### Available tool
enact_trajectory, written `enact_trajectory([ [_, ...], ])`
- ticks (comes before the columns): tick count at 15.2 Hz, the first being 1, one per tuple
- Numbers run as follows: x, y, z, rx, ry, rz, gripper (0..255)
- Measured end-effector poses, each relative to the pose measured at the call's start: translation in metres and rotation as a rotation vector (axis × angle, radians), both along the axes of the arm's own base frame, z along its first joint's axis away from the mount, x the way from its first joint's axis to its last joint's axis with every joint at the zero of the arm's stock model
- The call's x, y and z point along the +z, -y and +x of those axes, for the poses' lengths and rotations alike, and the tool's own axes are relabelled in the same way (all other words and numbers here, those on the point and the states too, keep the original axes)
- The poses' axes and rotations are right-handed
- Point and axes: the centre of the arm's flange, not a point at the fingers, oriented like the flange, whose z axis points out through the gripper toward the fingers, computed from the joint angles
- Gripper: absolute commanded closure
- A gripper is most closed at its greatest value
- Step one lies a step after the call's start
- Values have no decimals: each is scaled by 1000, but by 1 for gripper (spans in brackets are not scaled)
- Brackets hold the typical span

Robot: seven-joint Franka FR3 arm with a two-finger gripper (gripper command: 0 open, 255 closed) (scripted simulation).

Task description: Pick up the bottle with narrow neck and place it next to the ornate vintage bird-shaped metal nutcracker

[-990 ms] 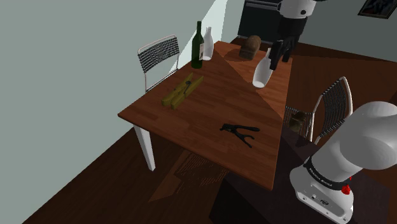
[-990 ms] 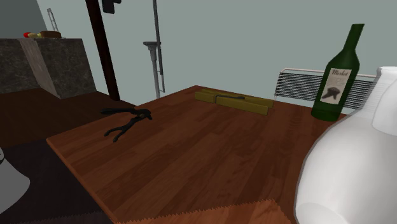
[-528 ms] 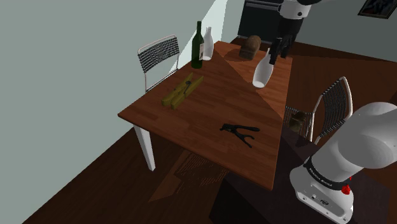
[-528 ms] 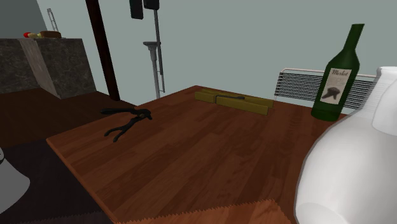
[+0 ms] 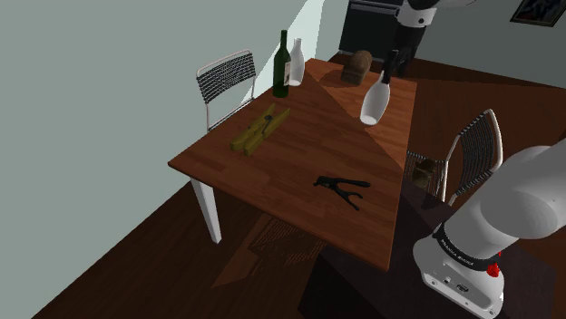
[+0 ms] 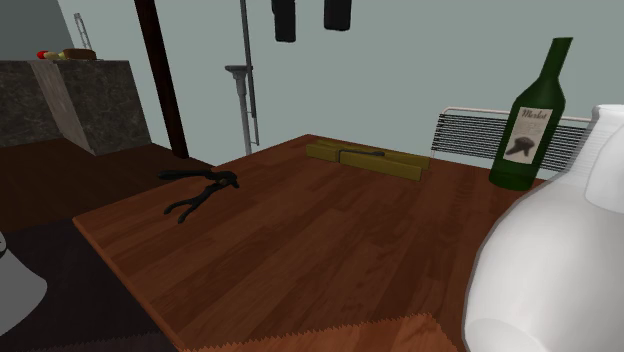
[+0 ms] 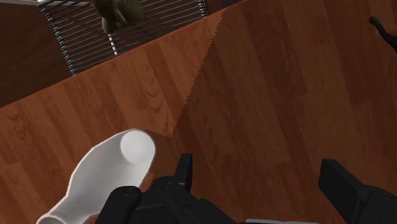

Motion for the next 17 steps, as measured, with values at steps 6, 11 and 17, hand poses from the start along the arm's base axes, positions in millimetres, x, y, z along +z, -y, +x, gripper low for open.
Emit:
enact_trajectory([
  [6,-17,74,32,-7,25,8,0],
  [11,-26,132,57,-13,45,15,0],
  [17,-39,204,90,-20,71,22,0],
])
